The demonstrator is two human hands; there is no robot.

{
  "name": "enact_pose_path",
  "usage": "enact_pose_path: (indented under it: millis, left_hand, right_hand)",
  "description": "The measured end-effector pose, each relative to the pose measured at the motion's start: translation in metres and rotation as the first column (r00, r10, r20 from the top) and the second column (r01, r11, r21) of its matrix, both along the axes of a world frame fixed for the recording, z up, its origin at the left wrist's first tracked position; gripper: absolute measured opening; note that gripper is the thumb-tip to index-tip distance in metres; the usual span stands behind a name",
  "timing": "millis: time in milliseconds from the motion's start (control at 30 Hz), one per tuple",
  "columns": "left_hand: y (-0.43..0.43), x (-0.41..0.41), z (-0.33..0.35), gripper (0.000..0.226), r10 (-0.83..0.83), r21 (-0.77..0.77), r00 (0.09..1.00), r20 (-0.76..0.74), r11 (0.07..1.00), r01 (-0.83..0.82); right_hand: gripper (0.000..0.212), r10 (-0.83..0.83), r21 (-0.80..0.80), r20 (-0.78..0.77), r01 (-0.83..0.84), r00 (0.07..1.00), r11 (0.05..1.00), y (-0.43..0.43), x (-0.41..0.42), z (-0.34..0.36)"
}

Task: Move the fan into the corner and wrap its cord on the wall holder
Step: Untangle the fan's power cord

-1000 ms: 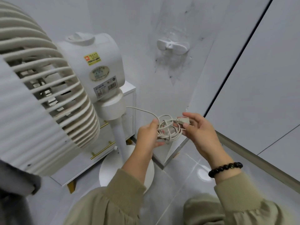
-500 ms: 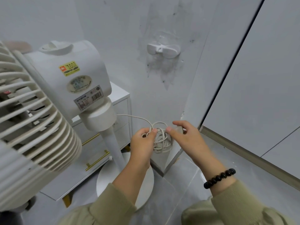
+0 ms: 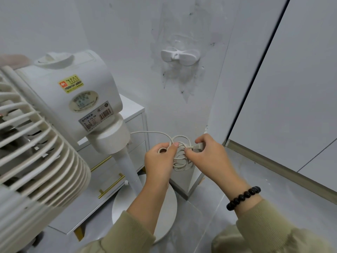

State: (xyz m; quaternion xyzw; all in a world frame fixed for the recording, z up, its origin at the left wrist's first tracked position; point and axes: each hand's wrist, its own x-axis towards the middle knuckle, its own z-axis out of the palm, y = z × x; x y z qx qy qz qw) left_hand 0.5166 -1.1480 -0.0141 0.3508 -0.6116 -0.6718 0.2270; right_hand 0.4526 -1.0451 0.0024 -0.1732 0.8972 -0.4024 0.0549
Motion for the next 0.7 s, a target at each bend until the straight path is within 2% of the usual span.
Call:
enact_pose_path:
  millis: [167,267,467,600,667,700]
  left_hand:
    - [0.0,0.001,0.002,0.007,0.003,-0.021,1.0,0.015,1.0,-0.003]
    - [0.001,0.001,0.001,0.009,0.02,-0.053,1.0,0.02,0.998,-0.019]
    - [0.003,-0.001,0.0,0.011,0.002,-0.093,1.0,0.025,0.996,0.001]
    - [-0.001,0.004,0.005,0.017,-0.02,-0.26,0.994,0.104,0.965,0.047]
    - [-0.003,0.012,0.007,0.022,0.013,-0.472,0.977,0.214,0.877,0.092]
    - [-0.005,0.017,0.009,0.028,0.062,-0.606,0.962,0.265,0.787,0.117]
  right_hand:
    - [0.054,0.048,0.027,-0.099,-0.045,0.994,0.999,0.005,0.004,0.003]
    - [0.052,0.023,0.044,-0.109,-0.019,0.994,0.999,0.006,0.003,0.004]
    - [0.052,0.049,0.22,-0.207,-0.002,0.977,0.975,0.007,0.004,0.003]
    - [0.044,0.073,0.276,-0.284,0.009,0.956,0.961,0.006,0.003,-0.001]
    - [0.045,0.059,0.247,-0.266,0.008,0.962,0.969,0.007,0.001,0.0]
    - [0.046,0.053,0.229,-0.25,0.006,0.967,0.973,0.007,0.001,0.0]
